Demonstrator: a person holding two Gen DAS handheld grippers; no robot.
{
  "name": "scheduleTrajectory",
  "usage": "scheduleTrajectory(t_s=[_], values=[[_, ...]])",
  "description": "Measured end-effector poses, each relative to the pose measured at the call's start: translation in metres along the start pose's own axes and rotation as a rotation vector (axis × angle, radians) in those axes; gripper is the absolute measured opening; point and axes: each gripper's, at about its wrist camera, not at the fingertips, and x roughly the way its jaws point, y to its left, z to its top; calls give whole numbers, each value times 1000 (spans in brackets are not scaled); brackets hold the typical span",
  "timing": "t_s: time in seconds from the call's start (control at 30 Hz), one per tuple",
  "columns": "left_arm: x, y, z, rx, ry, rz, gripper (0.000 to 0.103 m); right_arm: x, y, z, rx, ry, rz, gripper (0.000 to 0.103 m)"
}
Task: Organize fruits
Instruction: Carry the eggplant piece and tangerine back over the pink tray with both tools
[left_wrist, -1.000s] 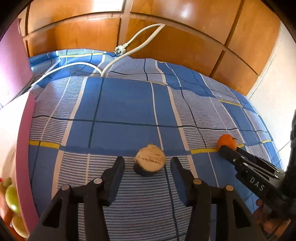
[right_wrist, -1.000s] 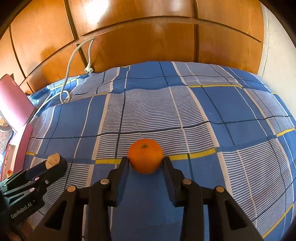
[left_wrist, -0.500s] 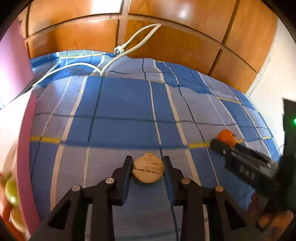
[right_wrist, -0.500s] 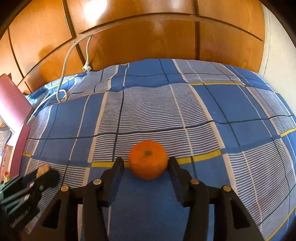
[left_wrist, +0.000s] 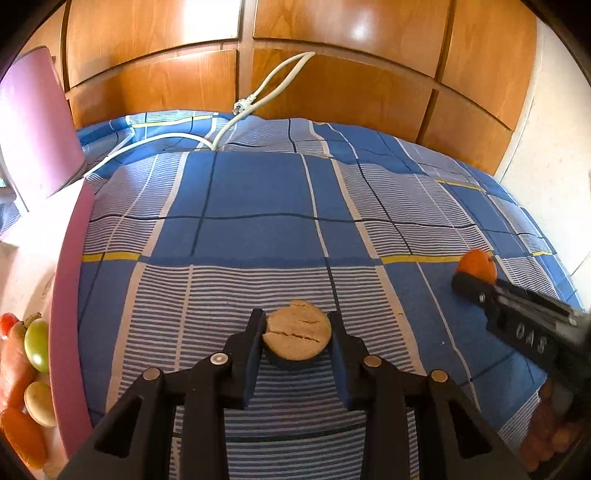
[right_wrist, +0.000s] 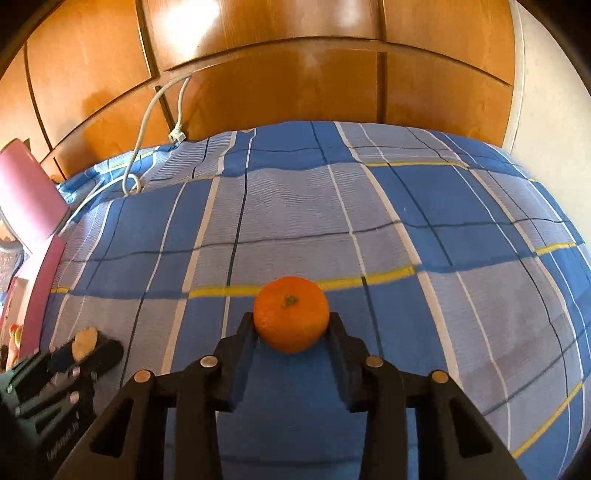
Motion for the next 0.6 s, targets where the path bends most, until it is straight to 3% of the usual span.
scheduleTrajectory(t_s=[0.3,0.6], values=[[-5,-2,-1,14,8,19,31,0,2,-5,-26,-3,-23,38],[-34,0,-6,-17,-10,13,31,-7,5,-12,-38,-7,-42,38]])
